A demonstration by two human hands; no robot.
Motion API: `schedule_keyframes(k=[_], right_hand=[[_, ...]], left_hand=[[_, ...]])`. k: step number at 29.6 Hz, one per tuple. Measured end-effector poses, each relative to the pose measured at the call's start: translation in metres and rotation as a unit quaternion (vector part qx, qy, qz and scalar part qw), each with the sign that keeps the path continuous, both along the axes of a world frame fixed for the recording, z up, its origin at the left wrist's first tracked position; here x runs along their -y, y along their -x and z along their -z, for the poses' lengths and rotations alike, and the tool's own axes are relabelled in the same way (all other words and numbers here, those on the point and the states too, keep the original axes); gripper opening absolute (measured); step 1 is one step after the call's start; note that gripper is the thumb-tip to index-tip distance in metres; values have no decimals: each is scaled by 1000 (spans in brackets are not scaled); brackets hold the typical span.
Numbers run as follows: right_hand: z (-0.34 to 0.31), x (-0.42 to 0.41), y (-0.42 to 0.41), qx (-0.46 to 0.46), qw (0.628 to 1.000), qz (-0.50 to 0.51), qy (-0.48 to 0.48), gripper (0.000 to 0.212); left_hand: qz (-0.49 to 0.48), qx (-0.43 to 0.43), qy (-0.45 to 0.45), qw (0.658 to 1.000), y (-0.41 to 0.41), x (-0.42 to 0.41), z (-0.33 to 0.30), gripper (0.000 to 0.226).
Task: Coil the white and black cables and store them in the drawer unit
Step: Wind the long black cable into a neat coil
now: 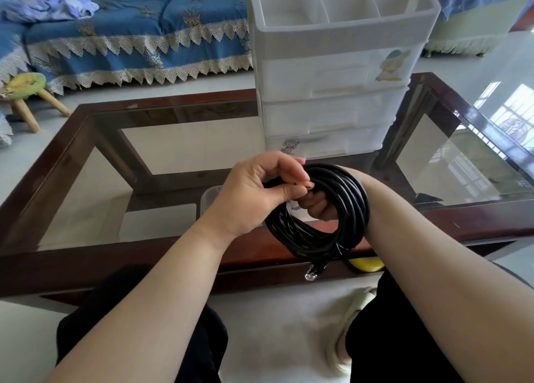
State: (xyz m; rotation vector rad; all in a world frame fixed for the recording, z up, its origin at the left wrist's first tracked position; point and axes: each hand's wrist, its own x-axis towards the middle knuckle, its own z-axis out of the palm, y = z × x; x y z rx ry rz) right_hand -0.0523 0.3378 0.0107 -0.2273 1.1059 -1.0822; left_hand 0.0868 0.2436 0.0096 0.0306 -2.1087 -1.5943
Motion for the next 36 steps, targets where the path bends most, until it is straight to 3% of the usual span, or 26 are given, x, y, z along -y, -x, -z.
schedule_keyframes(k=[7,14,20,22,26,30,32,34,35,36], right_hand=[[-3,-15,10,-137,984,-32,111,73],[5,-18,13,-247,960,-50,123,50],[8,-16,19,-299,948,-48,101,54],[10,-15,19,-306,945,-52,102,51],[10,-12,18,-306,943,-66,111,51],[8,-2,5,-330,936,-74,102,45],[7,3,1,-397,912,-65,77,54],[9,12,9,-528,848,-20,29,62],[9,17,14,-563,826,32,14,71],[8,21,20,-552,826,114,9,79]], left_hand=[[-3,22,-95,995,2,6,-1,15],[-34,76,-70,994,12,8,17,19],[-92,86,-14,992,16,5,23,28],[-113,131,12,985,16,10,24,35],[-34,281,-29,959,14,23,16,38],[14,350,3,937,12,38,8,58],[12,381,25,924,14,37,8,63],[-34,396,59,916,16,37,10,55],[-60,401,79,911,16,36,11,52],[-81,400,83,909,16,36,11,51]])
